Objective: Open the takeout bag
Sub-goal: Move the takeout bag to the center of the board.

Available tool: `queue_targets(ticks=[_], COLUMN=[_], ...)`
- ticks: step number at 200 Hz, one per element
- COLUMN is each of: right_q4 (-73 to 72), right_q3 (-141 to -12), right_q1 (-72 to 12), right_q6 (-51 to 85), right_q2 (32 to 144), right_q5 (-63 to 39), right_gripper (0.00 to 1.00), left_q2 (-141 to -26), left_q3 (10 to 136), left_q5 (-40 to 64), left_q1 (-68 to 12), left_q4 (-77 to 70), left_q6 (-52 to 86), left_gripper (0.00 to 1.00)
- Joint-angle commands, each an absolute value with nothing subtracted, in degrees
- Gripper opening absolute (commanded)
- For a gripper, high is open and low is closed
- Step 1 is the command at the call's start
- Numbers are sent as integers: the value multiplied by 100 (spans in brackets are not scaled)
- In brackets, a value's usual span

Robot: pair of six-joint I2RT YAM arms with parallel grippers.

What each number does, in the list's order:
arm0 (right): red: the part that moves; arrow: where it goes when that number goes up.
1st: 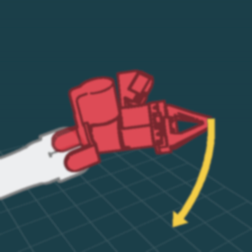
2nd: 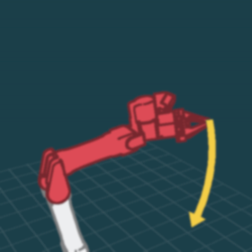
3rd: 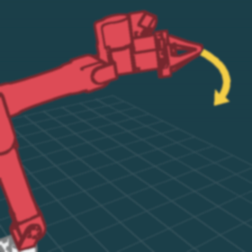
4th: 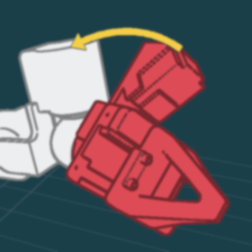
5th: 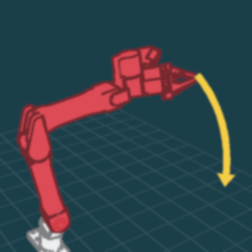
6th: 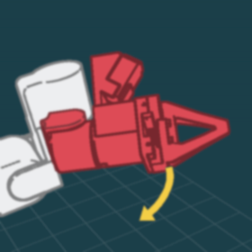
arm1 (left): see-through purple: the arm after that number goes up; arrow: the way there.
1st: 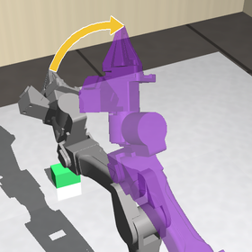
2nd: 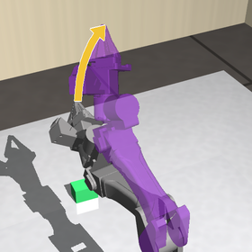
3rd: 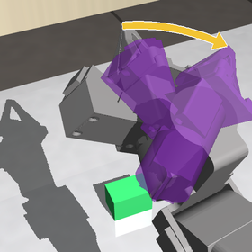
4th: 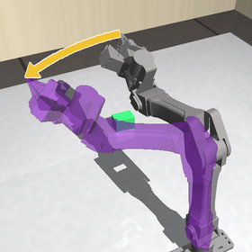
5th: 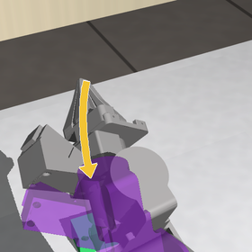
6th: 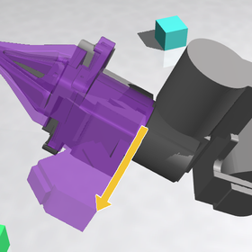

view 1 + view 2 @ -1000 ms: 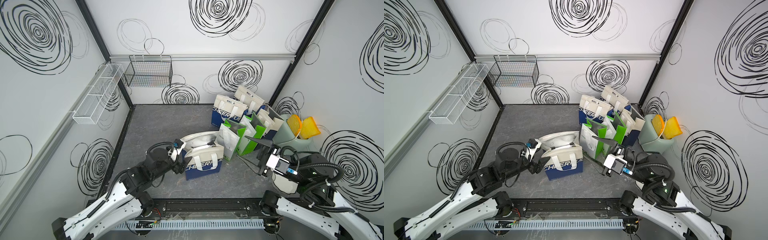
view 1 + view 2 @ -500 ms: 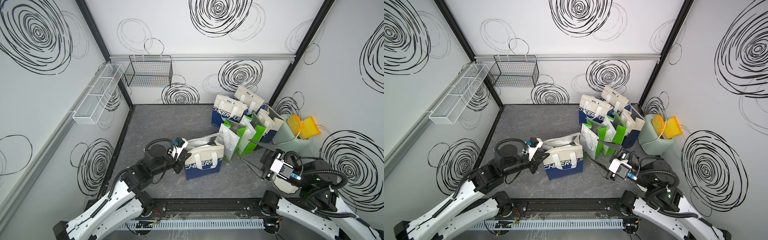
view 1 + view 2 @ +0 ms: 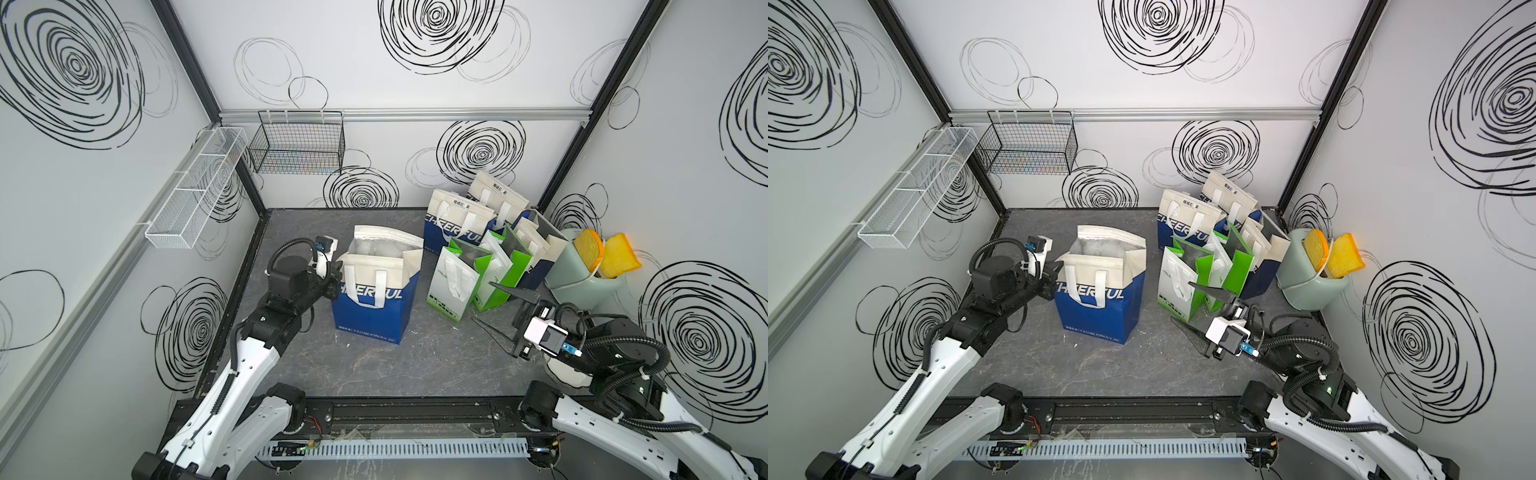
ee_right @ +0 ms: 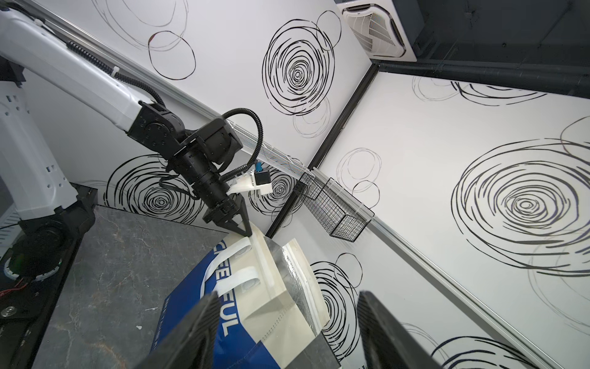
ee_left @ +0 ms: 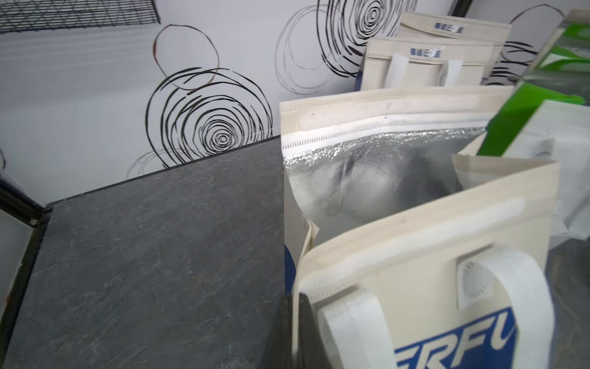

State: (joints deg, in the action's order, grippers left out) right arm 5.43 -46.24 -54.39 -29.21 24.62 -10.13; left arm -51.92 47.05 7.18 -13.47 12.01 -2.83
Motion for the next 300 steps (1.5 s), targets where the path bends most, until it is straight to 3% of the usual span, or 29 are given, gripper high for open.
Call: queue_targets(ticks=[1,85,143,200,203,215,234,259,300], right_q4=[374,465,416,150,142,140,73,54,335], right_q3=[-4501,-4263,-4133,-4196,-4226,-4325,-4522,-4858,-5847], right_q1=[-5417,-5422,-5411,-5409,-5408,-5389,-5304,-4931,-4022], right_q6=[-2927,-2780,-2753,-2519,-2498,-2428,-2324,-1987,-863], right_q2=[2486,2503,2628,3010,3046,3211,3521,4057,5188], right_q5=[-1022,-1082,-1104,-1062,-1045,-966,-797,-798,-956], right_gripper=[71,71,71,72,72,73,74,74,74], left_q2=[-5410,-6656,-6622,-6925,-6904,-6814,-6654,-6453,-5341], left_q3=[5114,4970,5010,4796,4784,4765,4760,4714,4713], left_q5=[393,483,-281,365,371,328,325,364,350], left_q1=[-1127,987,1184,1258,1257,1261,1266,1266,945], left_q4=[182,-2148,-2774,-2446,-2430,-2313,-2066,-1815,-1142], left_q6=[-584,181,-165,252,274,308,308,405,726], left_gripper=[0,0,0,0,2,25,40,74,87])
